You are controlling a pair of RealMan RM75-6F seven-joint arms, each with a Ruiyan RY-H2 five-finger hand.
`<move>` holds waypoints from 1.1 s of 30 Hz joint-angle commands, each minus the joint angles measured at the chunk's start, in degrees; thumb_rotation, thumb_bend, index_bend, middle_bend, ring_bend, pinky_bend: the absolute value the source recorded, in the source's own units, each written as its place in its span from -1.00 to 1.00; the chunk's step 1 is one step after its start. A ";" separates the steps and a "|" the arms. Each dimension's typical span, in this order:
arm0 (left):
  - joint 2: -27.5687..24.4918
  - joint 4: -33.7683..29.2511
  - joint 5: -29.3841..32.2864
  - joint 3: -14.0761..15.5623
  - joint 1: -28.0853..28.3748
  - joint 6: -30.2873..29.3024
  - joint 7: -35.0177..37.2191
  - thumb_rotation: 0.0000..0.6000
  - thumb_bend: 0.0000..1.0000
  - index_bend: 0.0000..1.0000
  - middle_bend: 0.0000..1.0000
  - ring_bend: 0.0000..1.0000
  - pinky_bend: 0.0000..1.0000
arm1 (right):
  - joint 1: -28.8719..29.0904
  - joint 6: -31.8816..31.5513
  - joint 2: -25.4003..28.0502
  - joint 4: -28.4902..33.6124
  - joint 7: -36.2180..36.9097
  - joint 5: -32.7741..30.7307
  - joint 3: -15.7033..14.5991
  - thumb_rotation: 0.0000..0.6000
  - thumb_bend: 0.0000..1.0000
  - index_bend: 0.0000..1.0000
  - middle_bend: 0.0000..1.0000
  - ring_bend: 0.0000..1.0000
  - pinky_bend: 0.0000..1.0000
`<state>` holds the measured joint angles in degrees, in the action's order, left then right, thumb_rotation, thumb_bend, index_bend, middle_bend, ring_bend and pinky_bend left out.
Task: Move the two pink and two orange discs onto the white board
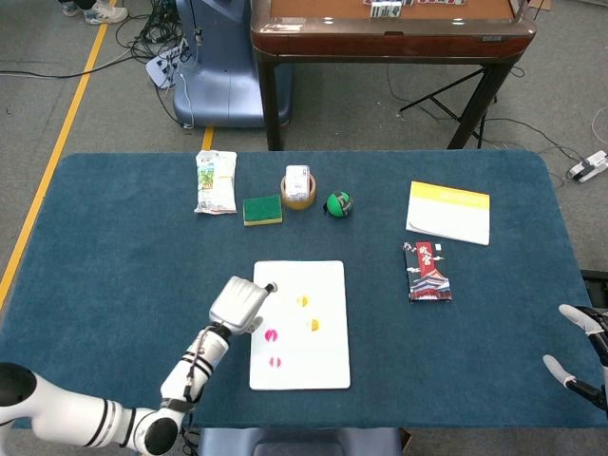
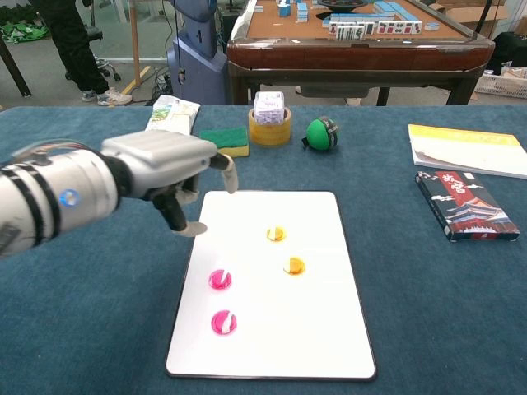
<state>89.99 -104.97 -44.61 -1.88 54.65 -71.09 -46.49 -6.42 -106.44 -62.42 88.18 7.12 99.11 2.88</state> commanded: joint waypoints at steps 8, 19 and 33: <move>-17.30 -4.45 -15.80 9.68 -14.03 -10.19 11.26 1.00 -0.40 -0.29 0.58 0.53 1.00 | 2.02 4.44 -0.29 1.76 -3.73 -1.50 0.41 1.00 -1.00 -0.47 -0.37 -0.31 0.25; -21.75 2.79 -24.65 12.18 -23.29 -15.64 14.98 1.00 -0.40 -0.30 -0.11 -0.28 0.25 | 5.42 11.76 -0.56 2.92 -6.97 -6.02 1.80 1.00 -1.00 -0.47 -0.37 -0.31 0.25; -22.15 5.96 -31.93 11.84 -35.04 -22.50 21.87 1.00 -0.40 -0.26 -0.12 -0.30 0.14 | 8.95 19.00 -1.08 1.33 -7.59 -11.73 3.31 1.00 -1.00 -0.48 -0.37 -0.31 0.22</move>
<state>68.02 -99.02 -75.95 10.34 20.41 -93.06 -25.30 2.14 -88.09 -63.49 89.77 -0.50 87.92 6.08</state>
